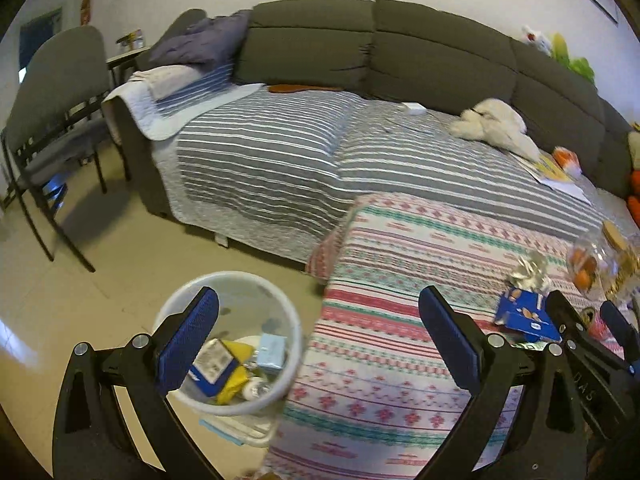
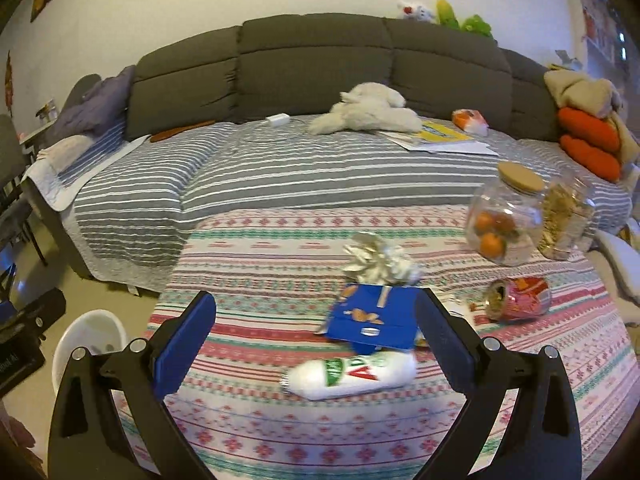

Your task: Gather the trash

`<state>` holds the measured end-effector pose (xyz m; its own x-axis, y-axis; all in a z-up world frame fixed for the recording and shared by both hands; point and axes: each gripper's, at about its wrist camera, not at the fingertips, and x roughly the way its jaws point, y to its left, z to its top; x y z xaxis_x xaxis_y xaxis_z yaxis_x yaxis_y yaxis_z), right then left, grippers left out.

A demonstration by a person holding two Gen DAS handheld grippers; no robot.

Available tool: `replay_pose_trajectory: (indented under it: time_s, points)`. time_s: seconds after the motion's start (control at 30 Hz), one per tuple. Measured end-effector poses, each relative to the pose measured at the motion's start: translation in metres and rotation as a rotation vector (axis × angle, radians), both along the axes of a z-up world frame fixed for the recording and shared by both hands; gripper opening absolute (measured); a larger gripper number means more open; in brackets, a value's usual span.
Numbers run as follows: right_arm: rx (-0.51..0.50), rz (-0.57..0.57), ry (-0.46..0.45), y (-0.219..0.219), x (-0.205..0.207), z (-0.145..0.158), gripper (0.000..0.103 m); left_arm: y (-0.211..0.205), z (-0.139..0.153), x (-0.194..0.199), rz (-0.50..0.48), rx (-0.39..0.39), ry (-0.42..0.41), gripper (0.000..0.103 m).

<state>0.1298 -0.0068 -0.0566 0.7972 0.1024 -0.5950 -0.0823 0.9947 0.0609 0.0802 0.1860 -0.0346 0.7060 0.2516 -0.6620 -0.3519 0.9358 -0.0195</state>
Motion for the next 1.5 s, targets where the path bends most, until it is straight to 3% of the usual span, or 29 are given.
replay_pose_trajectory:
  time_s: [0.57,0.8,0.93,1.2,1.43,1.5]
  points:
    - [-0.015,-0.198,0.046,-0.112,0.007,-0.012,0.096,-0.088,-0.028,0.039,-0.166,-0.001,0.056,0.096]
    - [0.039,-0.293,0.077,-0.169,0.009,-0.011,0.096,-0.136,-0.058,0.062,-0.334,-0.059,0.140,0.096]
    - [0.073,-0.333,0.082,-0.195,0.011,-0.009,0.096,-0.164,-0.070,0.079,-0.424,-0.052,0.162,0.096]
    - [0.115,-0.377,0.110,-0.234,0.017,-0.010,0.096,-0.201,-0.088,0.128,-0.604,-0.148,0.269,0.096]
    - [0.147,-0.386,0.139,-0.253,0.025,-0.014,0.096,-0.222,-0.112,0.167,-0.637,-0.117,0.411,0.096]
    - [0.151,-0.385,0.144,-0.256,0.028,-0.015,0.096,-0.218,-0.116,0.173,-0.641,-0.154,0.424,0.096]
